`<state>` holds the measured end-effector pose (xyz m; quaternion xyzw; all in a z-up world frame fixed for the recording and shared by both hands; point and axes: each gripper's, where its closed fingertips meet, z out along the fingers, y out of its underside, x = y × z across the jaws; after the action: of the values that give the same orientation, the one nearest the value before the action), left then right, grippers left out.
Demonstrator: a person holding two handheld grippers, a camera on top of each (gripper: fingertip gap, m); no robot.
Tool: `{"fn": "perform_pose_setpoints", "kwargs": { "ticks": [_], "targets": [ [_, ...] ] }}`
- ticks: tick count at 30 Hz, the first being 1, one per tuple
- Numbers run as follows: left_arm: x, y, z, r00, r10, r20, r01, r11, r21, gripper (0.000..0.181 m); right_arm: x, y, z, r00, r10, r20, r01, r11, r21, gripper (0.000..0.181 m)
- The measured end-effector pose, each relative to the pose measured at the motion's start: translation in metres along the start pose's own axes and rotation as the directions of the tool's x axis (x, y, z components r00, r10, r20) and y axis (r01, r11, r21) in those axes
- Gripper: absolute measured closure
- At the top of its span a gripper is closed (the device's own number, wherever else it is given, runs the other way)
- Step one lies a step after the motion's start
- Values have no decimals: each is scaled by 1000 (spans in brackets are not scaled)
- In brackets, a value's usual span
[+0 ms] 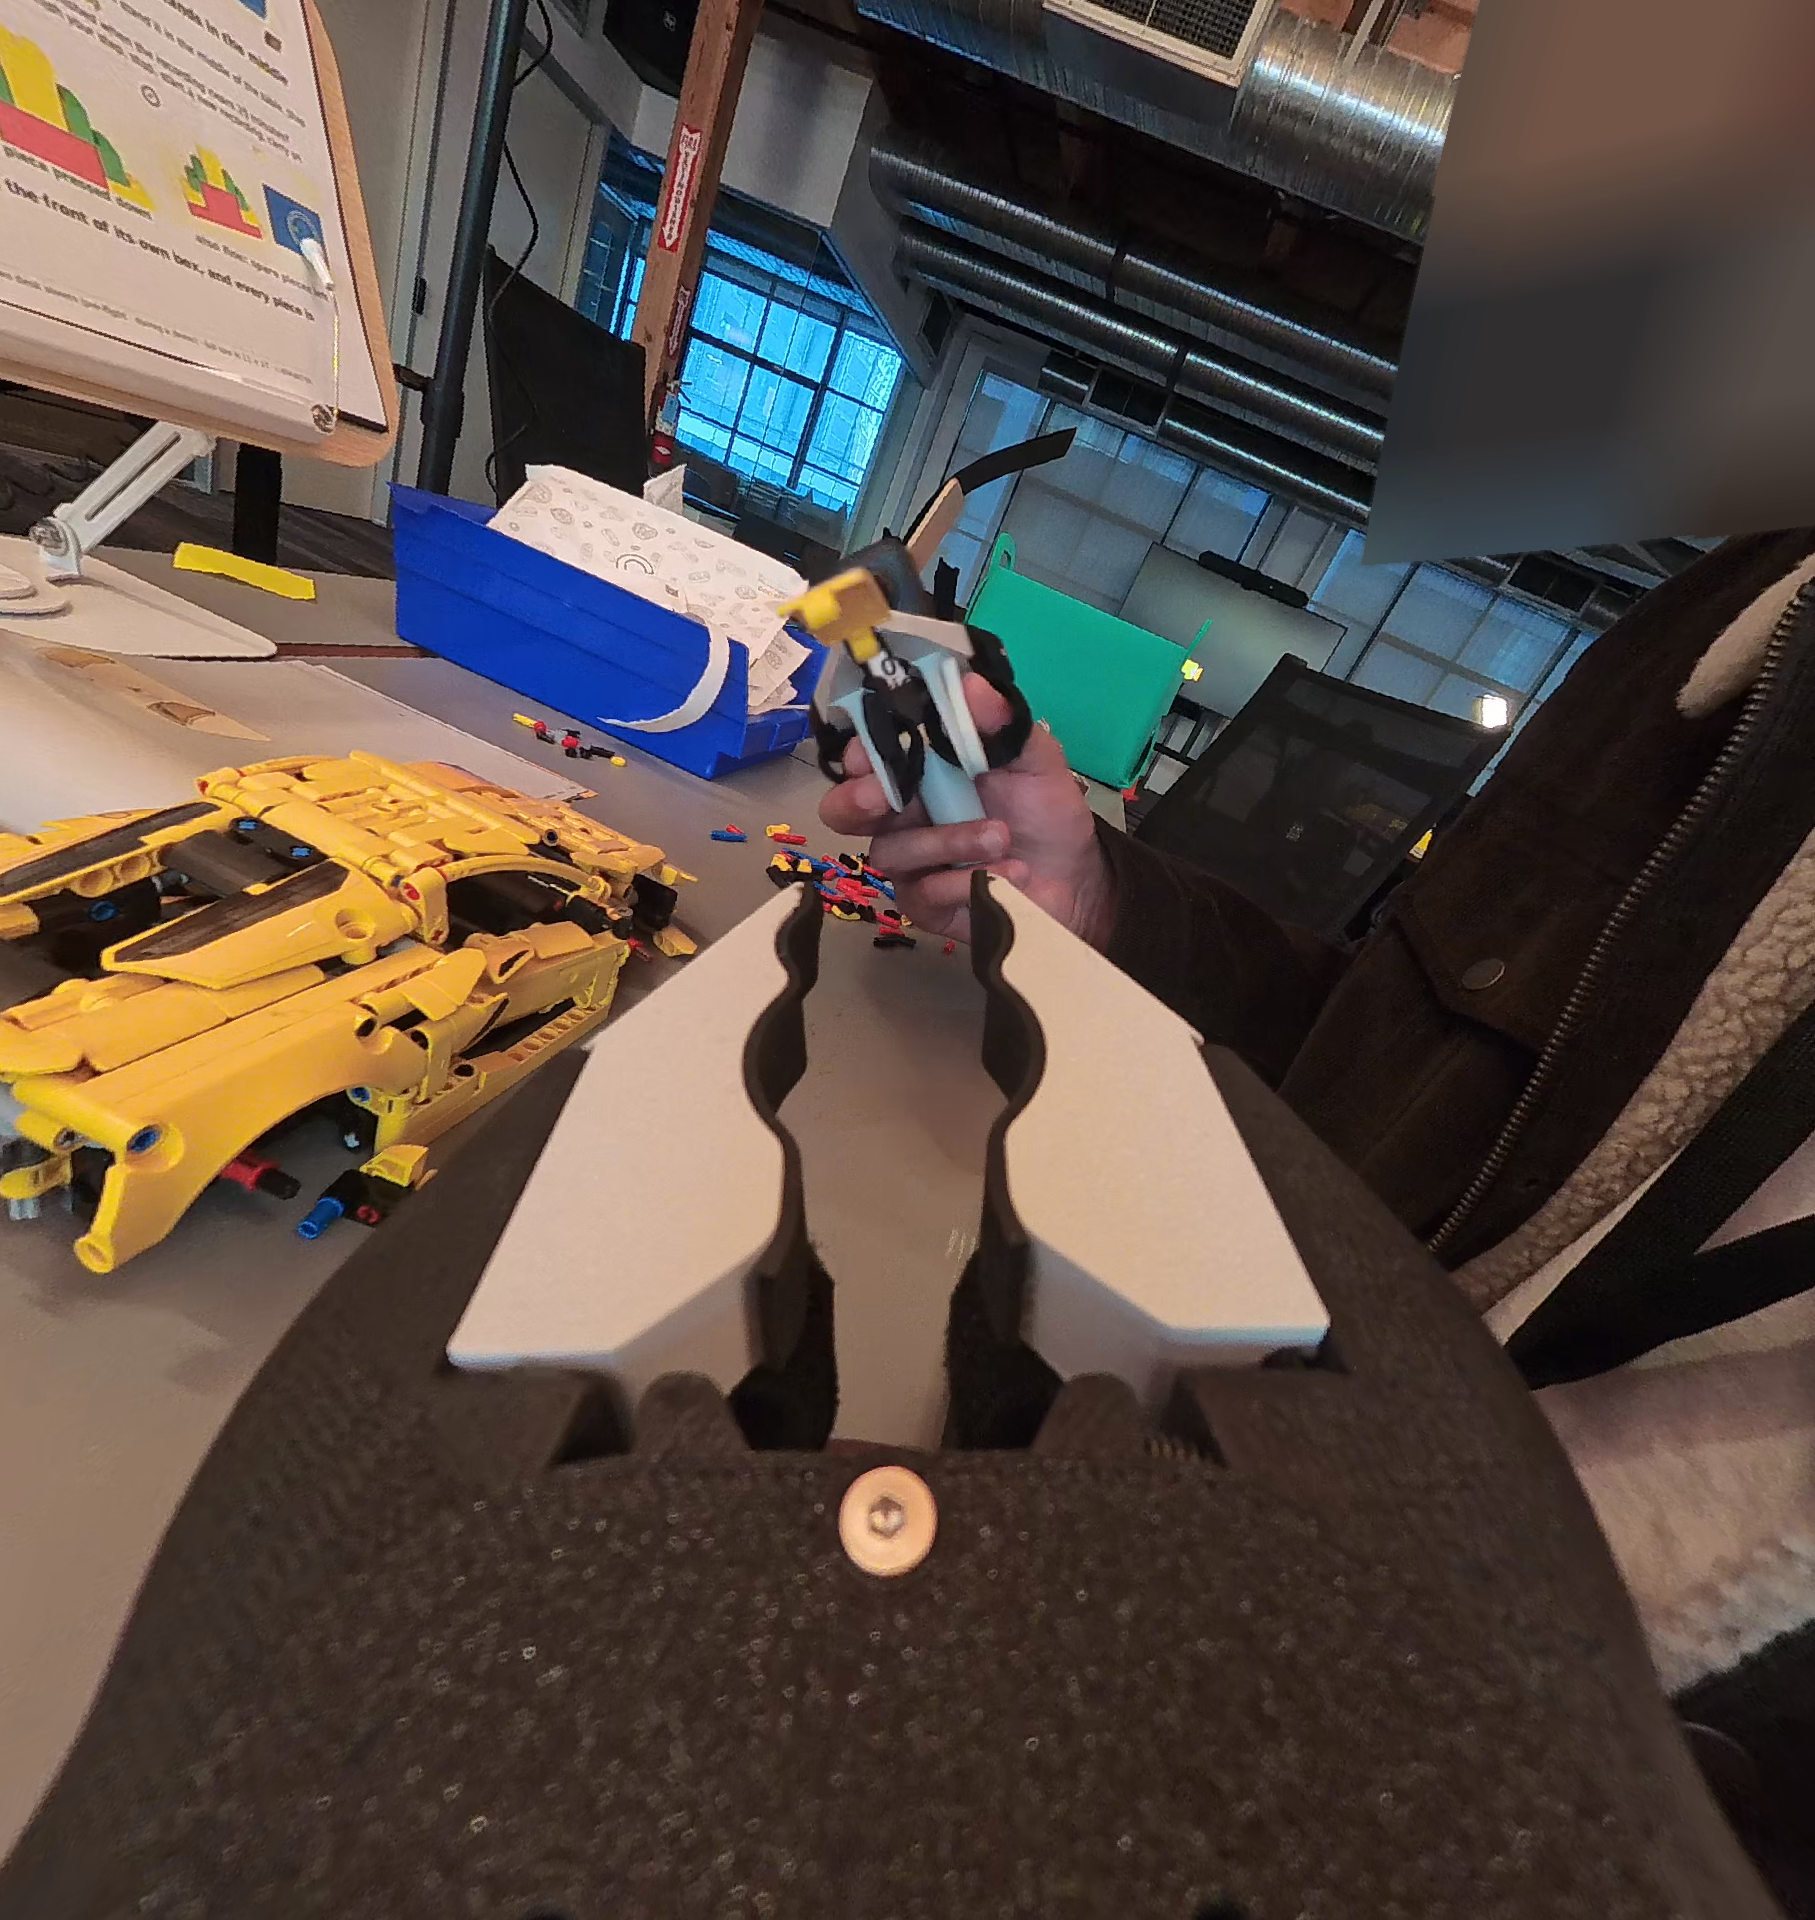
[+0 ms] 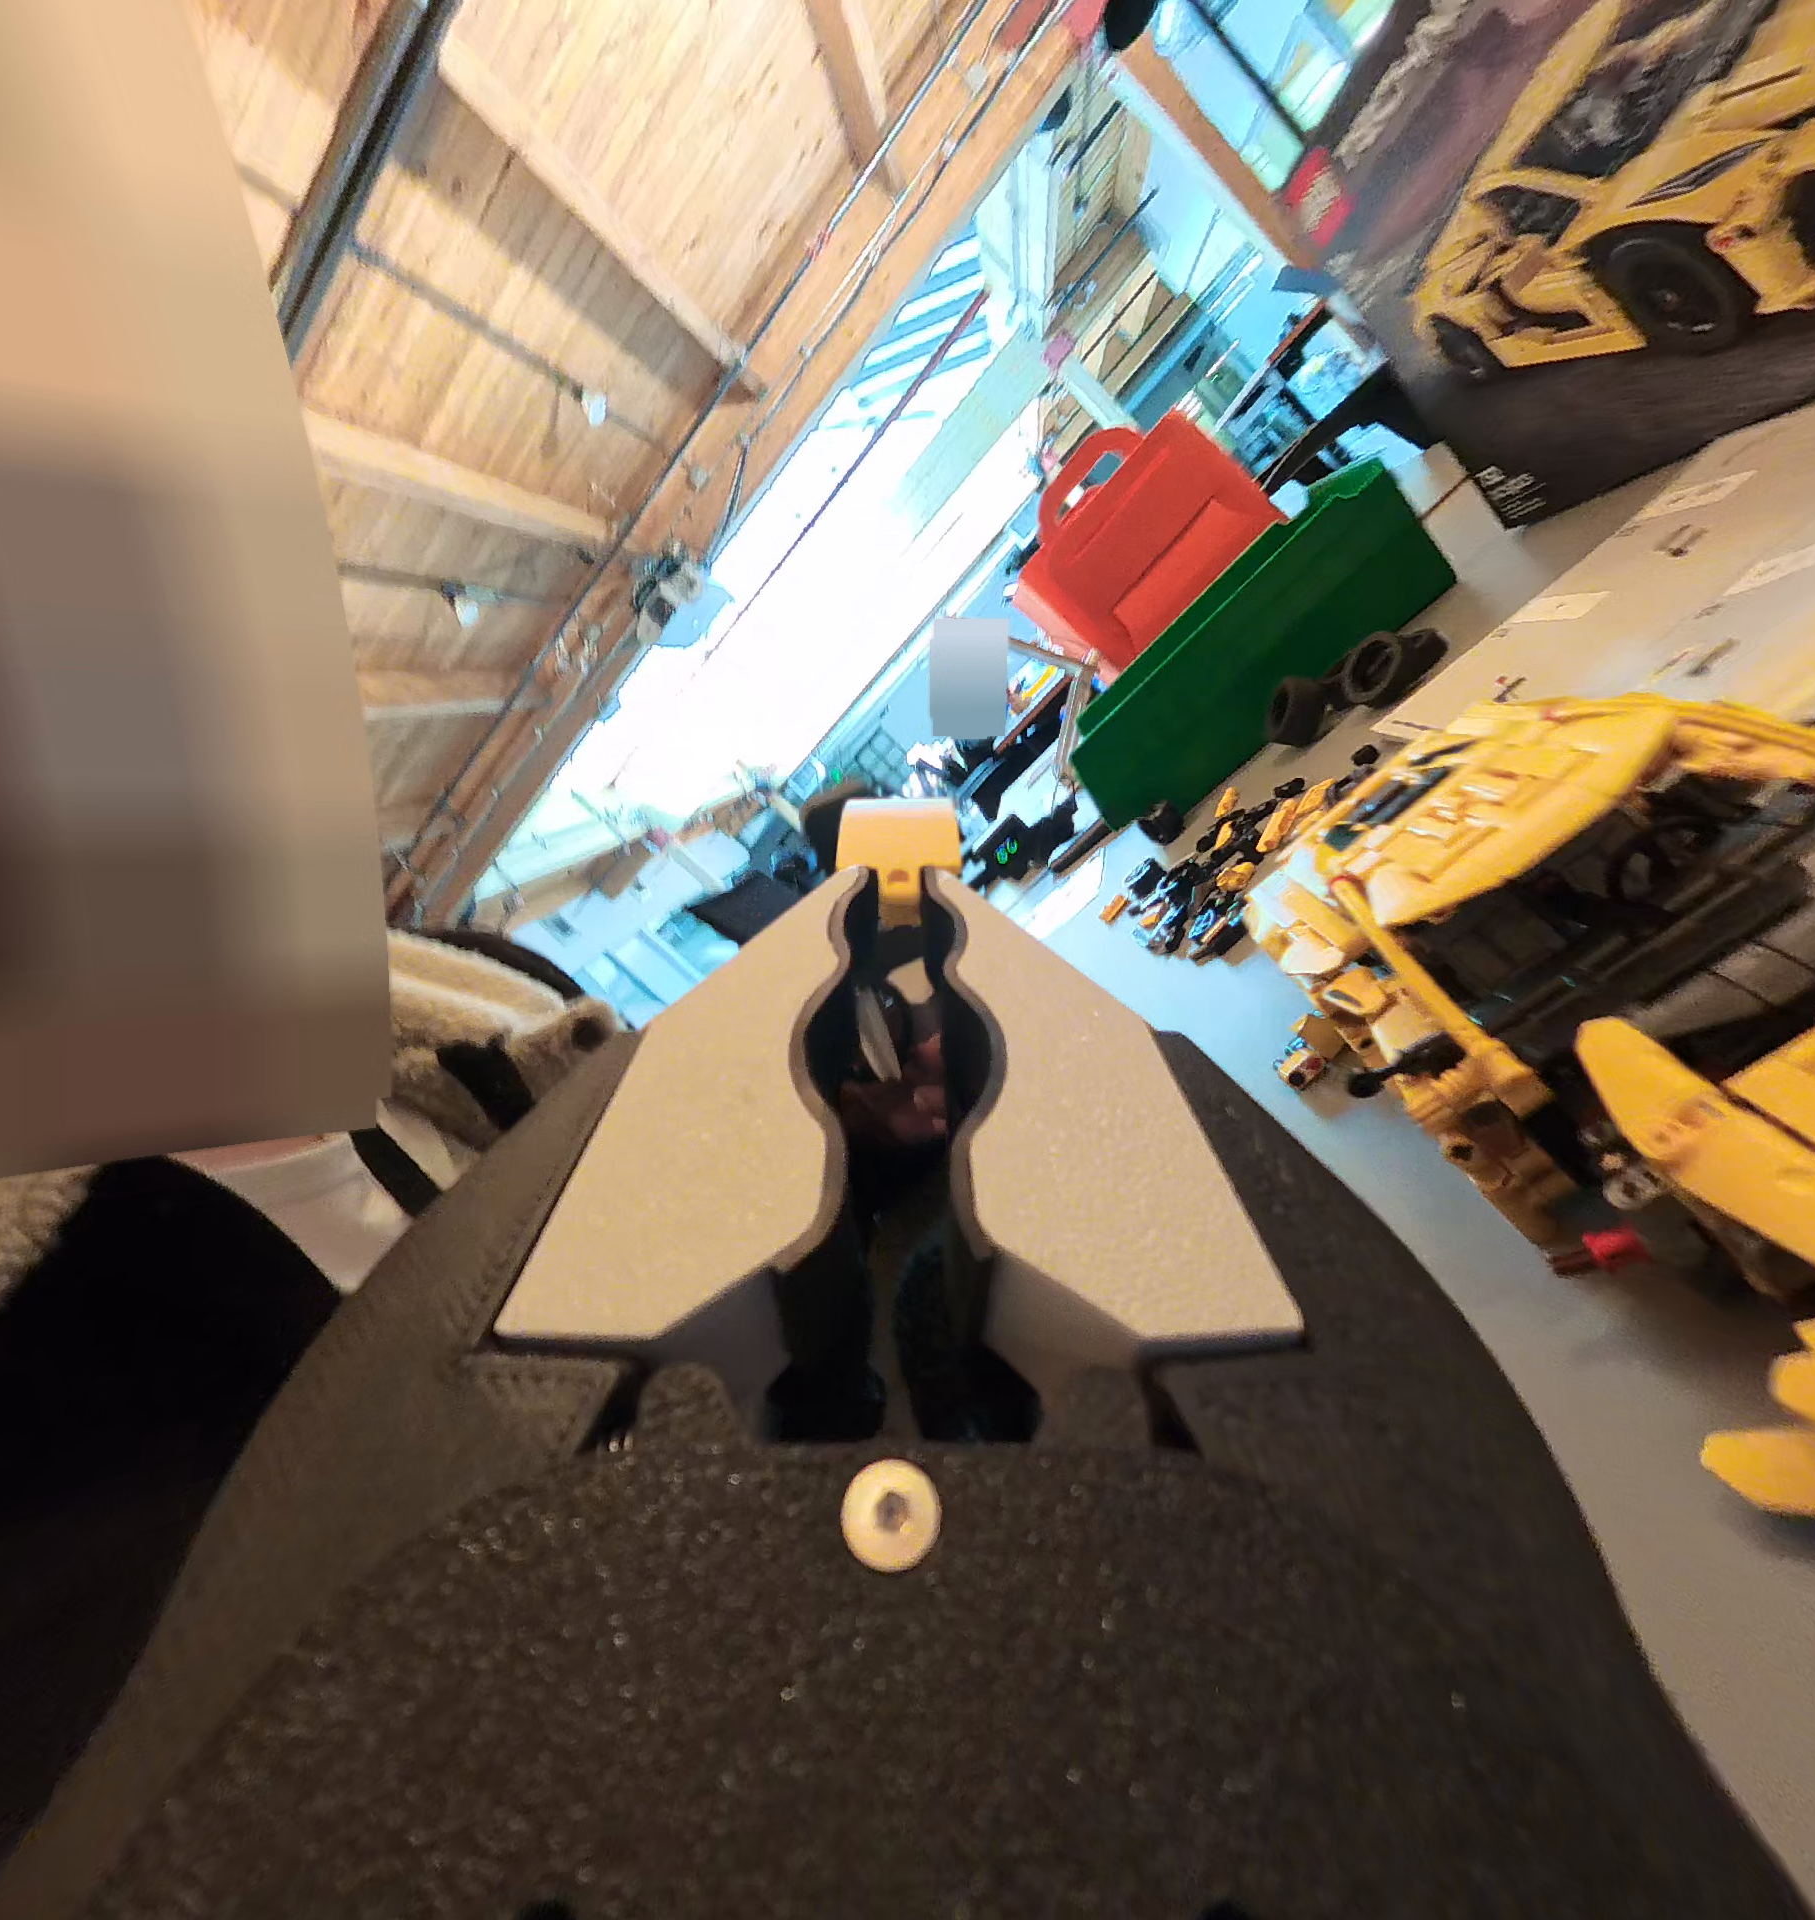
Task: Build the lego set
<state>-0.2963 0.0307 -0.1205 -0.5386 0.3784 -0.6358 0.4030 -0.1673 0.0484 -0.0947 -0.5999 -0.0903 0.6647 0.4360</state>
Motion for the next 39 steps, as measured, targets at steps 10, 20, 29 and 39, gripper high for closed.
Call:
{"fn": "perform_pose_setpoints", "kwargs": {
  "ticks": [10,20,29,39],
  "targets": [
    [1,0,0,1000,4,-3,-4,1000,1,153,-33,25,16,968,-225,111,237,965,-109,175],
    [1,-1,0,1000,2,-5,-1,1000,4,153,-42,42,22,938,-307,160,332,928,-166,175],
    [1,0,0,1000,-1,-5,1,1000,2,153,-46,50,24,925,-333,184,367,910,-194,175],
    [1,0,0,1000,0,-7,0,1000,2,153,-40,57,27,926,-341,163,372,898,-234,175]
  ]
}}
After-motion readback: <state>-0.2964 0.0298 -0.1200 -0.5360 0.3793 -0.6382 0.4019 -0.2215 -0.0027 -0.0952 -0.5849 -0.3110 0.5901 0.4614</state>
